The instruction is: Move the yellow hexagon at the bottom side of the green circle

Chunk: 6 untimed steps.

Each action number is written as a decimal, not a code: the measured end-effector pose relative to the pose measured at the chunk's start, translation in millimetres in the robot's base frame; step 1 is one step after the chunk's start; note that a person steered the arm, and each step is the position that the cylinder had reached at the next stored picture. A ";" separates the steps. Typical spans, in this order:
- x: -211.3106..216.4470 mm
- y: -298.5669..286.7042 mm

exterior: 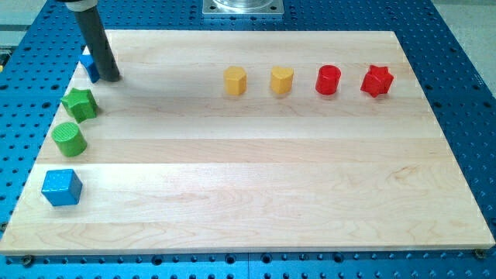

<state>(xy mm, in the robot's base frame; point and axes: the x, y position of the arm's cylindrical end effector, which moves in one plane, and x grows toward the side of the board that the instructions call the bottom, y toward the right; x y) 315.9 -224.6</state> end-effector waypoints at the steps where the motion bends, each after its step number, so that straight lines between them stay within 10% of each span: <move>1: -9.1 47.3; 4: -10.0 51.6; 6: -54.5 173.1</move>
<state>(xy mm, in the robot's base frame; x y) 261.4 -51.4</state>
